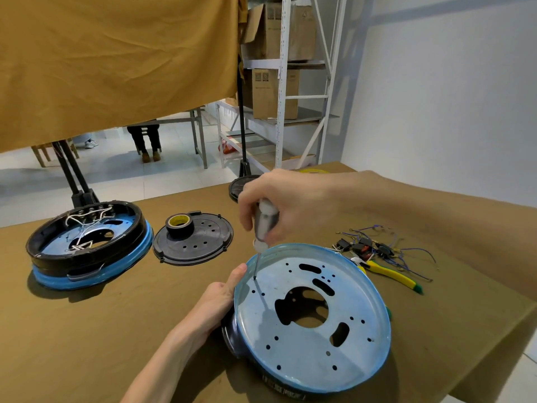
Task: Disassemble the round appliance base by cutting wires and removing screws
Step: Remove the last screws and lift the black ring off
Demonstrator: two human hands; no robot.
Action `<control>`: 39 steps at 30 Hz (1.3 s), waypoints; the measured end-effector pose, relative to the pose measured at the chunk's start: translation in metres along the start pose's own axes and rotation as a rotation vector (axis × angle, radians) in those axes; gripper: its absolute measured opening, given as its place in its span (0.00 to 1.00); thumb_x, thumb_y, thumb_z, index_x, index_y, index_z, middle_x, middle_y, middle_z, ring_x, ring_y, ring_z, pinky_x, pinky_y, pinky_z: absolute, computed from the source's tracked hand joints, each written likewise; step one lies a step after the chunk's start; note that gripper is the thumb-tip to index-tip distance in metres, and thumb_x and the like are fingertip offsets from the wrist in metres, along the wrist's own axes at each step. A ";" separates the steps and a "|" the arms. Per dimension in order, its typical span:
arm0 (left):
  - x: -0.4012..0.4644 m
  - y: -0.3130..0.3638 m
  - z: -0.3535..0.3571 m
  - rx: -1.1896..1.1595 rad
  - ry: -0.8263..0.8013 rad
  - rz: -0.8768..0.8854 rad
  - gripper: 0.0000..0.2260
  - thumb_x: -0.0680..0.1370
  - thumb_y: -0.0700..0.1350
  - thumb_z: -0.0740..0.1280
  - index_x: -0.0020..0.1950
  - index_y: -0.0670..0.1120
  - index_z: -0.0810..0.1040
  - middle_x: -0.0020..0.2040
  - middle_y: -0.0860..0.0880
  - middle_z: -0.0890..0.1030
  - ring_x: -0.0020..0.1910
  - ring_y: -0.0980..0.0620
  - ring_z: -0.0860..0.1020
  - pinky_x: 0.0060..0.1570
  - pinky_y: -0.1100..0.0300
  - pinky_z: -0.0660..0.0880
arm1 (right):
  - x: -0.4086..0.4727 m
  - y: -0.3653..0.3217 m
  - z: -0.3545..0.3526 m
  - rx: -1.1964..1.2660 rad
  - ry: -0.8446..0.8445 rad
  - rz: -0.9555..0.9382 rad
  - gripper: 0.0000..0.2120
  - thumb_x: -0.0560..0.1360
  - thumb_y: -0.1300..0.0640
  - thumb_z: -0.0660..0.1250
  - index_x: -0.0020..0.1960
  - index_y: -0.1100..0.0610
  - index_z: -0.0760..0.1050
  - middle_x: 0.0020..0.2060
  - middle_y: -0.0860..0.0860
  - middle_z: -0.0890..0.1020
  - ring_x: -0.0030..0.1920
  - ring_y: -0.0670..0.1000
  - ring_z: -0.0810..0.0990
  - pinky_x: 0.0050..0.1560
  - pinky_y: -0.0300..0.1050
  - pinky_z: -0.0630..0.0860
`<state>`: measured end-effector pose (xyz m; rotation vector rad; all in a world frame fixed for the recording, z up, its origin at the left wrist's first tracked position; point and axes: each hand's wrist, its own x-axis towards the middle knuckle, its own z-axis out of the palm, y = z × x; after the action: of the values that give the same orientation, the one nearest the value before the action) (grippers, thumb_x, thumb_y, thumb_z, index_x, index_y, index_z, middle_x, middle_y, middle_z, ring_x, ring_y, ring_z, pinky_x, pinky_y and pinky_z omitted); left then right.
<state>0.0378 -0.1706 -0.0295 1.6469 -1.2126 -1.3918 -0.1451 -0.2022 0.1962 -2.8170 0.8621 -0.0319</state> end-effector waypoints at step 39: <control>-0.007 0.008 0.003 -0.310 -0.033 -0.116 0.44 0.57 0.75 0.72 0.57 0.40 0.84 0.49 0.41 0.88 0.45 0.44 0.88 0.43 0.53 0.80 | 0.000 0.016 0.009 0.081 0.182 0.193 0.14 0.74 0.49 0.76 0.45 0.48 0.70 0.37 0.42 0.82 0.37 0.40 0.79 0.33 0.36 0.71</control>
<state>0.0333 -0.1671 -0.0204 1.4992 -0.8770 -1.5948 -0.1535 -0.2131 0.1849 -2.6736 1.1421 -0.2919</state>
